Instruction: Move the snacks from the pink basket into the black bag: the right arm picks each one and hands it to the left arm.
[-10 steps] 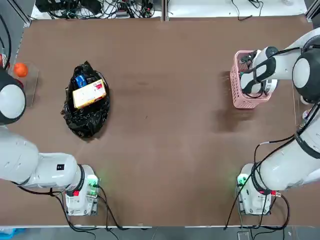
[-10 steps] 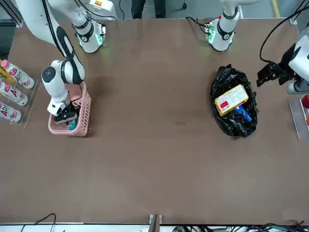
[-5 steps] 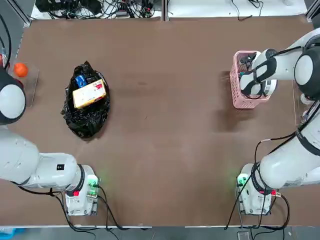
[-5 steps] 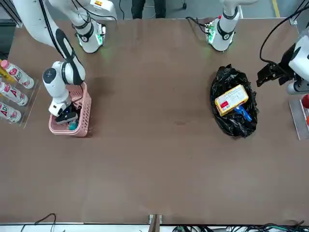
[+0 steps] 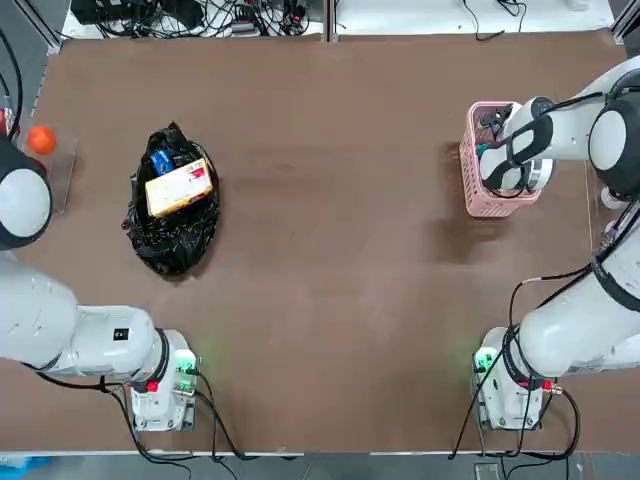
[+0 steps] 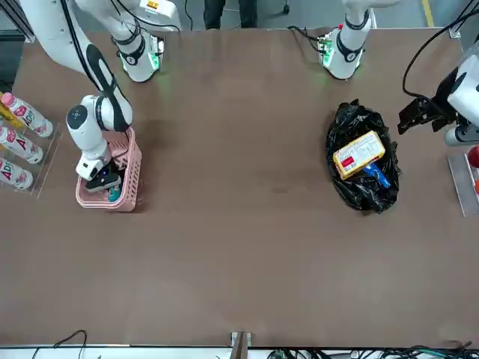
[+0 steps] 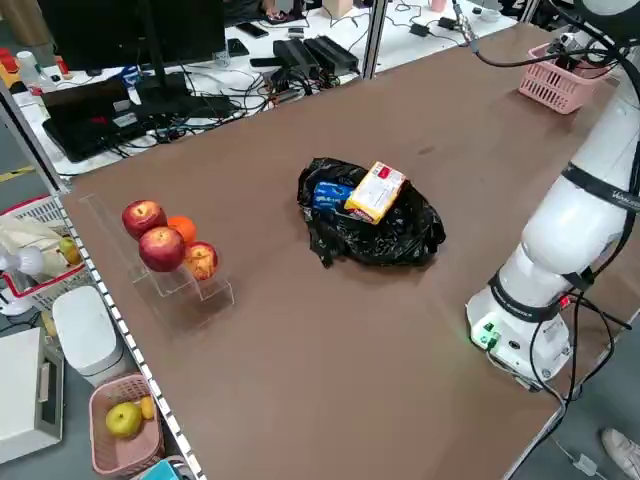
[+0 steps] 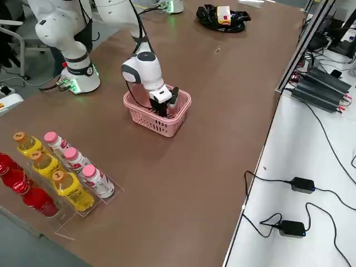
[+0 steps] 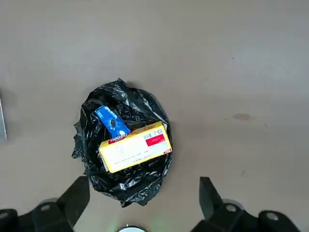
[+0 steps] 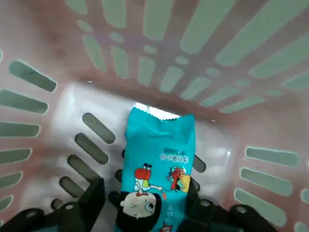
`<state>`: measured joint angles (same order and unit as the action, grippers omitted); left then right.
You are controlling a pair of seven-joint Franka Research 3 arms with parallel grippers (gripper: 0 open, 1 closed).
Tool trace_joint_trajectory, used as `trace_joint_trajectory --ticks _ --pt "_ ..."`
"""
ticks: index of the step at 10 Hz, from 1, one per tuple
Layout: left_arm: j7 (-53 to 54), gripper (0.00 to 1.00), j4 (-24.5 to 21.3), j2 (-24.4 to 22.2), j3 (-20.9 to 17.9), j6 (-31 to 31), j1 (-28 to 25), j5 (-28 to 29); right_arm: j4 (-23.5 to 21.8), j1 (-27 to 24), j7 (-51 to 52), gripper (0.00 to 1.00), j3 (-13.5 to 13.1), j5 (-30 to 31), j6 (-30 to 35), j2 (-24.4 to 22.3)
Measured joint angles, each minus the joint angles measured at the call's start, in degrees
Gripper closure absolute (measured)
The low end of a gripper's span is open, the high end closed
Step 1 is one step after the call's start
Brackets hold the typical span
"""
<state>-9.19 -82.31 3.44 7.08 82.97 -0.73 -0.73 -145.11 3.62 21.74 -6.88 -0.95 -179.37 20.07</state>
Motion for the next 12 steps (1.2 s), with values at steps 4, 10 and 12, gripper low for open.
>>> trace_joint_trajectory --ticks 4,10,12 --pt "0.17 0.0 0.0 0.0 -0.22 0.0 -0.09 0.0 0.14 -0.05 0.0 0.47 0.12 -0.01 -0.02 -0.01" --pt "0.09 0.0 -0.01 0.5 -0.26 0.0 -0.1 0.0 0.18 -0.07 0.01 0.61 0.28 -0.01 0.27 -0.25" --pt "0.08 0.0 -0.01 1.08 -0.25 0.08 -0.1 -0.59 0.79 -0.06 0.02 0.62 0.34 -0.01 2.76 -0.7"
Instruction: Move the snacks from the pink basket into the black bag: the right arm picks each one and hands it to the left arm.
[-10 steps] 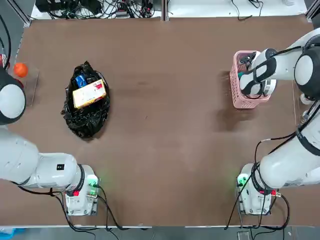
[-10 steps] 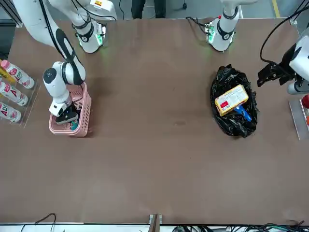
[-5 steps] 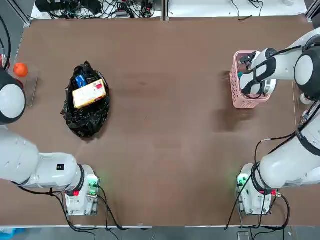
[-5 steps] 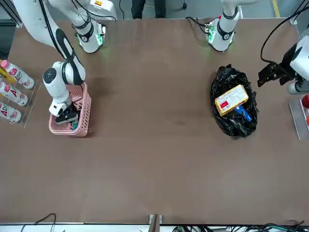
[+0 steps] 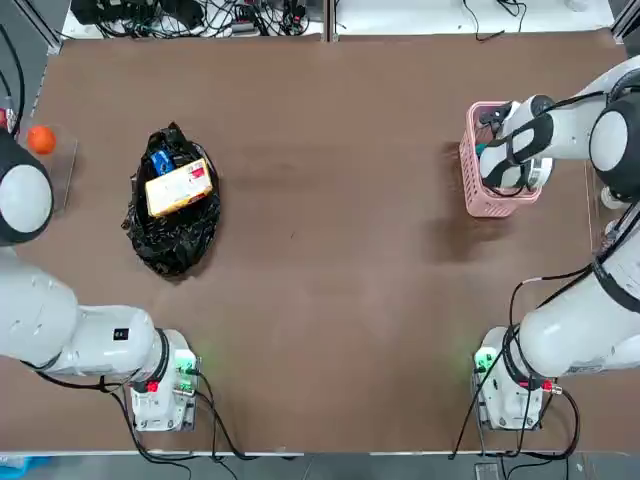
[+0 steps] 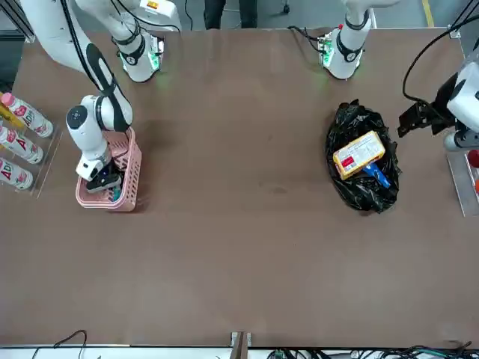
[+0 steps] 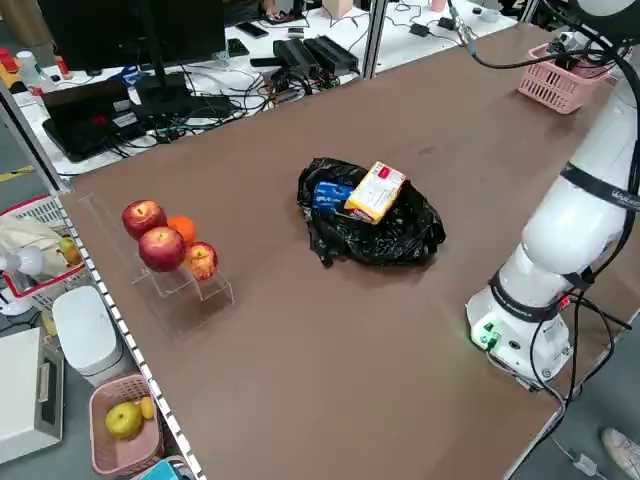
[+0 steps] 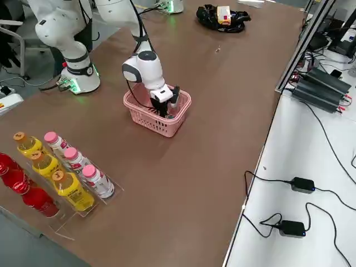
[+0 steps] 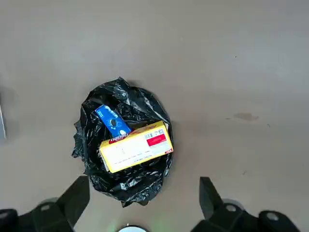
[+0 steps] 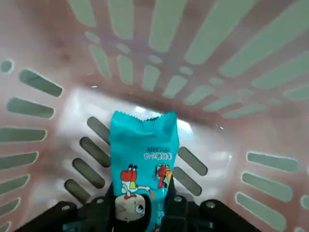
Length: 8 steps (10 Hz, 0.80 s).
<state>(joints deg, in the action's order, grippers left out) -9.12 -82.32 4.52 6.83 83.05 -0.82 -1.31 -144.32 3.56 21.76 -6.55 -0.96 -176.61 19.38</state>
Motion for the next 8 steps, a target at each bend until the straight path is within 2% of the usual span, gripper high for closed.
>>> trace_joint_trajectory --ticks 3,8 --pt "-0.04 0.0 0.0 0.49 -0.01 0.01 -0.01 -2.49 1.86 0.0 0.0 0.62 0.28 0.0 9.59 -3.51" --pt "0.03 0.0 0.0 1.84 0.0 0.05 0.02 -2.75 5.76 0.0 0.0 0.62 0.31 0.0 25.27 -9.79"
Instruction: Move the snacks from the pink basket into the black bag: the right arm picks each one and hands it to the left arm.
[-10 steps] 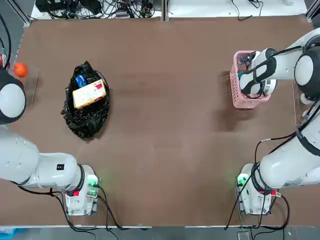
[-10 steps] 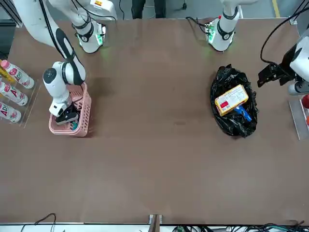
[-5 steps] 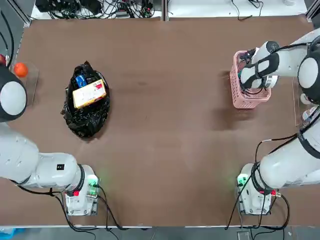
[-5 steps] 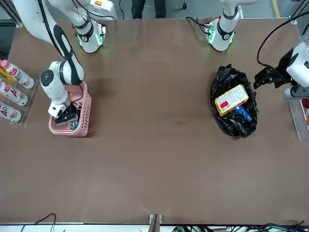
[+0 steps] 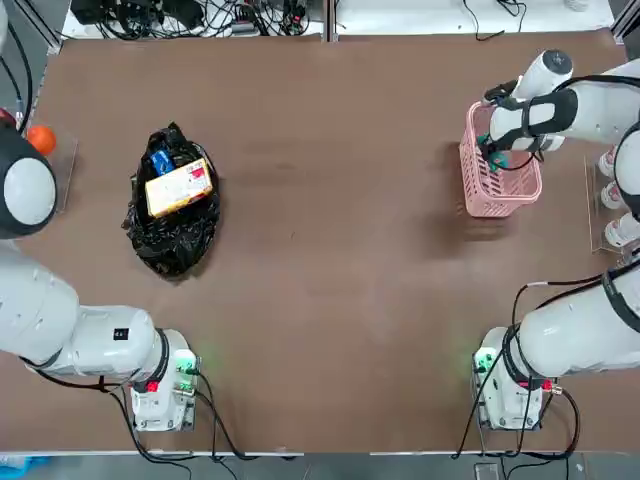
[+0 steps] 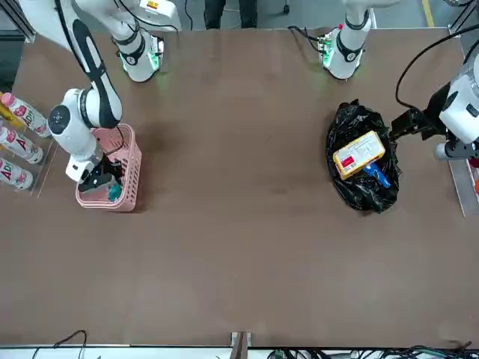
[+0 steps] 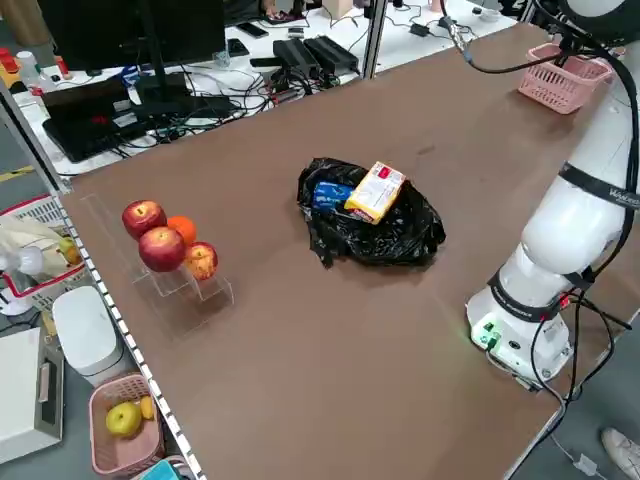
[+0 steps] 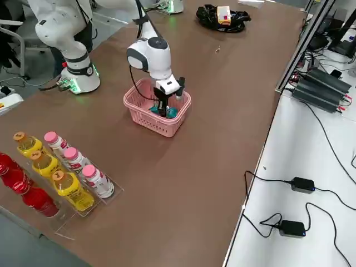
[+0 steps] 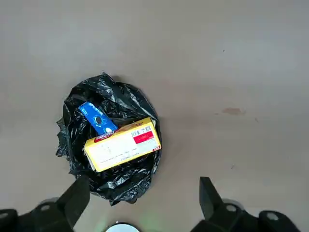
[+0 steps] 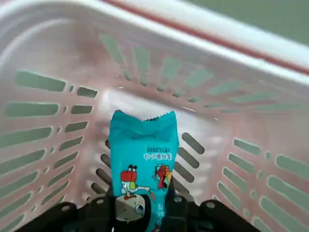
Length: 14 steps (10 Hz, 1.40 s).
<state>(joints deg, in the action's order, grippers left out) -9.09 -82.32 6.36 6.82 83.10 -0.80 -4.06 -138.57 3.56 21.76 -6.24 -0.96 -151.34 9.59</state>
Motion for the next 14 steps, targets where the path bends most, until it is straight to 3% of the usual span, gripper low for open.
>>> trace_joint_trajectory --ticks 3,5,9,12,14 --pt "0.33 0.0 0.0 0.46 0.12 2.2 0.14 -1.51 7.55 0.0 0.02 0.62 0.0 0.0 16.29 -2.11" --pt "0.32 0.0 0.0 0.68 0.08 2.63 0.11 -3.06 12.3 0.0 0.02 0.62 0.0 0.0 23.43 -2.24" --pt "0.21 0.0 0.0 1.26 0.18 2.93 0.18 -3.37 19.14 0.0 0.0 0.62 0.17 -0.59 33.15 -2.23" --pt "0.19 0.0 -0.15 1.79 0.55 2.84 0.95 -3.44 22.45 0.81 -0.04 0.62 0.55 -7.28 38.4 -2.24" --pt "-0.19 0.0 -0.3 2.78 0.93 2.84 1.7 -4.01 23.9 4.05 -0.16 0.62 0.85 -9.73 39.95 -2.22"
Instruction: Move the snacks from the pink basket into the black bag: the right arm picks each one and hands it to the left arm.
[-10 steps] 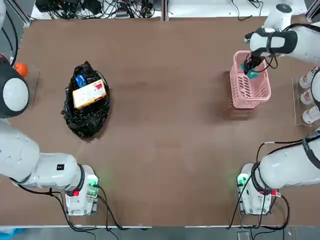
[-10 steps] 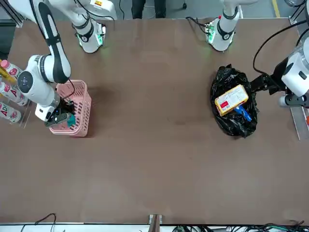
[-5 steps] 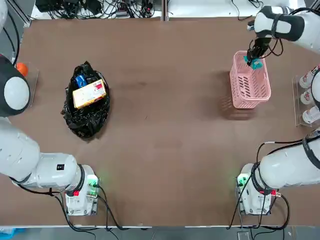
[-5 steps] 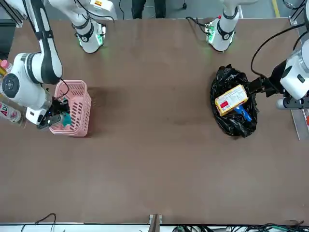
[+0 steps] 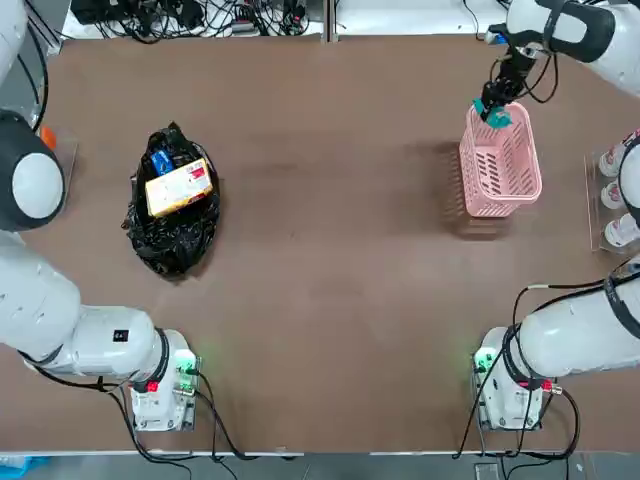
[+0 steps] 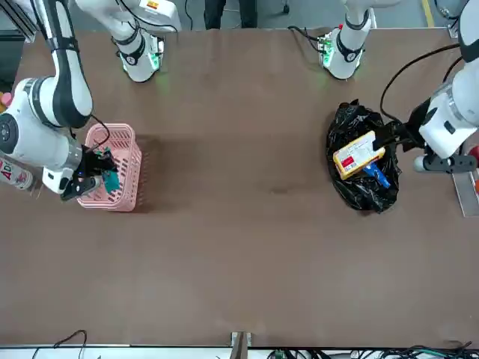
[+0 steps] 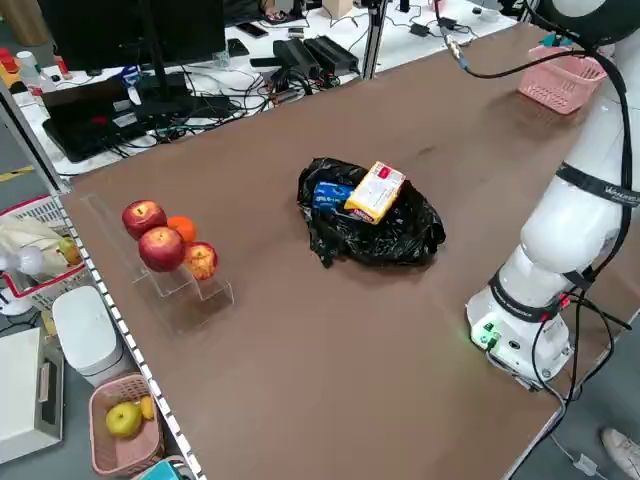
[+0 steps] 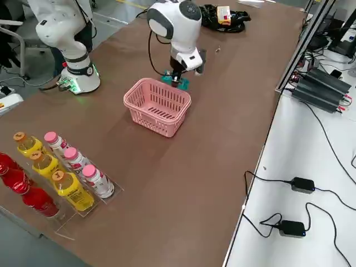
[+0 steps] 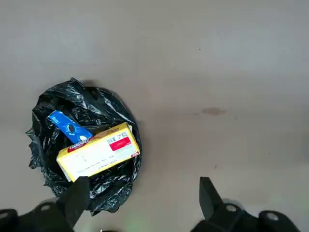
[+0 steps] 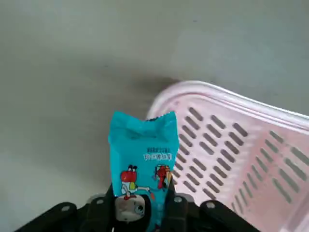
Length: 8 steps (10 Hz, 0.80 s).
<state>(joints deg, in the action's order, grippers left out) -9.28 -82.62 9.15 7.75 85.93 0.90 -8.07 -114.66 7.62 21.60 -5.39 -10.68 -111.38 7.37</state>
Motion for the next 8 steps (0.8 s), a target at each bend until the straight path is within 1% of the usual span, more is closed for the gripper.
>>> trace_joint_trajectory --ticks 1,3,4,5,6,8 --pt "-0.02 0.0 0.0 0.27 -0.02 0.0 -0.23 -3.55 1.74 3.48 -0.1 0.62 0.19 -0.82 1.09 -0.02" --pt "-0.03 0.0 -0.05 0.66 -0.28 0.02 -1.73 -14.01 6.7 13.6 -5.03 0.63 0.56 -1.67 1.91 -0.07" --pt "-0.32 0.0 -0.1 1.51 -0.37 0.82 -2.15 -18.03 9.65 19.17 -8.1 0.63 0.68 -1.69 1.97 -0.07" --pt "-2.02 0.0 -0.14 2.8 -0.33 2.9 -2.12 -20.95 12.85 23.72 -10.03 0.64 0.75 -1.68 1.98 0.1" --pt "-4.27 0.0 -0.15 4.17 -0.19 5.5 -1.61 -22.86 15.7 26.64 -10.58 0.64 0.76 -1.68 1.96 0.87" --pt "-8.11 0.0 -0.21 5.99 0.07 9.38 0.32 -26.47 21.31 29.07 -10.35 0.64 0.69 -1.68 1.73 4.54"
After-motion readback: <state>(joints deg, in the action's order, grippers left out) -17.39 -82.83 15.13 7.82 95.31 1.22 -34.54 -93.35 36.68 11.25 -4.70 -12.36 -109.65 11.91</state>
